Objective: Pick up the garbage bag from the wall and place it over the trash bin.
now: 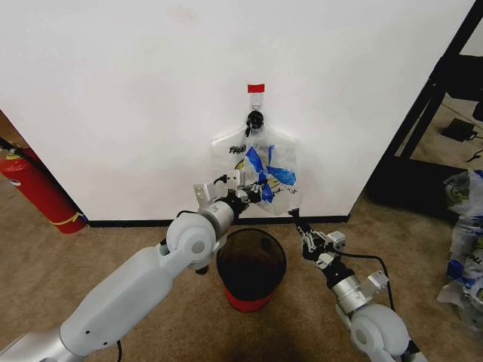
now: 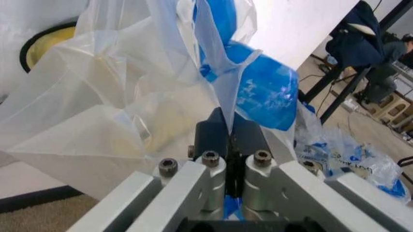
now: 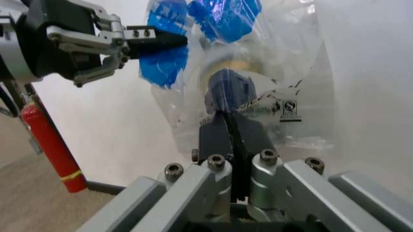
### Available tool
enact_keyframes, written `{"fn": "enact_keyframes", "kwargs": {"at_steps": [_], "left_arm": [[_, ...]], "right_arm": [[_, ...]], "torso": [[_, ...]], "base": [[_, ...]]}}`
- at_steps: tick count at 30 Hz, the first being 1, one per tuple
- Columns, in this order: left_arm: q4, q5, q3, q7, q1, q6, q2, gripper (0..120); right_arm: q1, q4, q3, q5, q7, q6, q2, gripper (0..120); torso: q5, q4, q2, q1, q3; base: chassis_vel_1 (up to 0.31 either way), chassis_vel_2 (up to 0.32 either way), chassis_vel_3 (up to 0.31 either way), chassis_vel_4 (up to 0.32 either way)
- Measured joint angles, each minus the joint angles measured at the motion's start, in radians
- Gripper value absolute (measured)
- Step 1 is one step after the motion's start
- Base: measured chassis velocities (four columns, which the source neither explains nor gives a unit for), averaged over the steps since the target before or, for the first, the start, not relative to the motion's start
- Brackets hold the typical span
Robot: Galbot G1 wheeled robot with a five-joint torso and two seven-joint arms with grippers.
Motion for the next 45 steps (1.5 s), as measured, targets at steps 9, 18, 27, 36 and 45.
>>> {"fn": "enact_keyframes", "kwargs": {"at_steps": [9, 18, 27, 36, 45], "left_arm": [[-0.023, 0.011, -0.048, -0.007, 0.031, -0.007, 0.010, 0], [-0.031, 0.047, -0.085, -0.002, 0.094, -0.009, 0.022, 0], [-0.001, 0.071, -0.026, 0.002, 0.056, -0.014, -0.014, 0], [0.000, 0.070, -0.005, 0.003, 0.038, -0.015, -0.011, 0], [-0.012, 0.064, -0.010, 0.001, 0.044, -0.015, -0.004, 0]], "right_arm": [[-0.053, 0.096, 0.051, -0.049, 0.030, -0.060, -0.054, 36], [0.003, 0.216, 0.106, 0.023, 0.060, -0.145, -0.271, 73], [0.274, 0.089, -0.033, 0.044, 0.127, -0.165, -0.446, 99], [0.561, -0.061, -0.324, -0.077, 0.137, -0.166, -0.453, 100], [0.758, -0.173, -0.484, -0.198, 0.145, -0.152, -0.405, 100]], "torso": [[0.0001, -0.0001, 0.000, 0.000, 0.000], [-0.0003, 0.0001, 0.000, 0.000, 0.000], [-0.0002, 0.0000, 0.000, 0.000, 0.000], [-0.0001, 0.0005, 0.000, 0.000, 0.000], [-0.0001, 0.0002, 0.000, 0.000, 0.000]], "base": [[0.000, 0.000, 0.000, 0.000], [0.000, 0.000, 0.000, 0.000], [0.000, 0.000, 0.000, 0.000], [0.000, 0.000, 0.000, 0.000], [0.000, 0.000, 0.000, 0.000]]}}
